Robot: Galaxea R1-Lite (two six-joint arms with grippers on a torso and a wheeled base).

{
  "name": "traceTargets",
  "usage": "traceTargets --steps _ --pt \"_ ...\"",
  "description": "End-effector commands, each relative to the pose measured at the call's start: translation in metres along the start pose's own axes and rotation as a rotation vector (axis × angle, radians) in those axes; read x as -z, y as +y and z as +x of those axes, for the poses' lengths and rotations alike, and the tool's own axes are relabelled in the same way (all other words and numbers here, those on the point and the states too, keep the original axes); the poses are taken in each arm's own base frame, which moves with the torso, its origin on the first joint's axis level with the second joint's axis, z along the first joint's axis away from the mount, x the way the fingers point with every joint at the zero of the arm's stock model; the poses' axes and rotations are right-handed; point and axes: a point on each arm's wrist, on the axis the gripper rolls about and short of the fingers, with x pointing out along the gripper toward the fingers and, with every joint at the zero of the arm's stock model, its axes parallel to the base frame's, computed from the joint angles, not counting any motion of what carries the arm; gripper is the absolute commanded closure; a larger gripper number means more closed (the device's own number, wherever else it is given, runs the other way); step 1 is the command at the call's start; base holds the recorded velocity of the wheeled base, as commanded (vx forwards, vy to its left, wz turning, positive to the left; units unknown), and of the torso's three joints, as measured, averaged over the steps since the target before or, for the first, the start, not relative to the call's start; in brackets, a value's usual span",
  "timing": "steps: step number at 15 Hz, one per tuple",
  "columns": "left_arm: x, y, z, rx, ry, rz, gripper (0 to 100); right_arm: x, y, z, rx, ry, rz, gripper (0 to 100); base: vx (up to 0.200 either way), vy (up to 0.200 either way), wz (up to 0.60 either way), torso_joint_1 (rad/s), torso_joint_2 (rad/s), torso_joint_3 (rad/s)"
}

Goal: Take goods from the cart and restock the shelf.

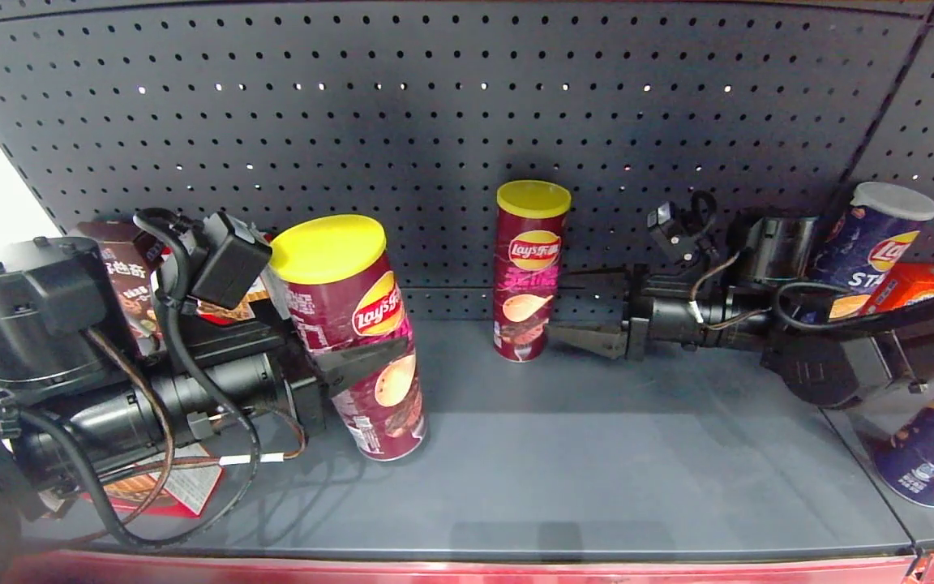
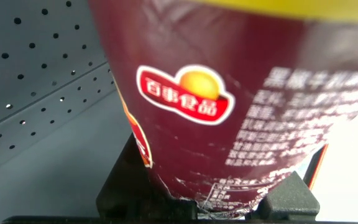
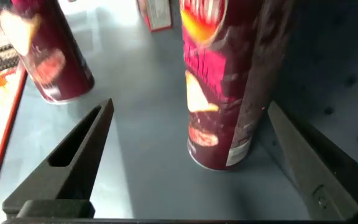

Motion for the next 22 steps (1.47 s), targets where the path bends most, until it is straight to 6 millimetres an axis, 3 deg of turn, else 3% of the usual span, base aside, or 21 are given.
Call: traceTargets --steps 1,7,22 --pt "0.000 0.000 0.000 -0.001 -0.001 0.001 100 0.012 -0.004 0.005 -0.011 0.016 0.019 0 0.000 0.000 0.00 0.000 0.00 0.000" --pt "-0.002 0.001 0.000 -0.003 -0.006 0.003 100 0.022 -0.017 0.023 -0.026 0.005 0.008 0 0.000 0.000 0.00 0.000 0.00 0.000" --pt "0.001 0.000 0.000 -0.005 0.005 -0.002 100 0.036 -0.020 0.059 -0.079 -0.007 0.002 0 0.000 0.000 0.00 0.000 0.00 0.000"
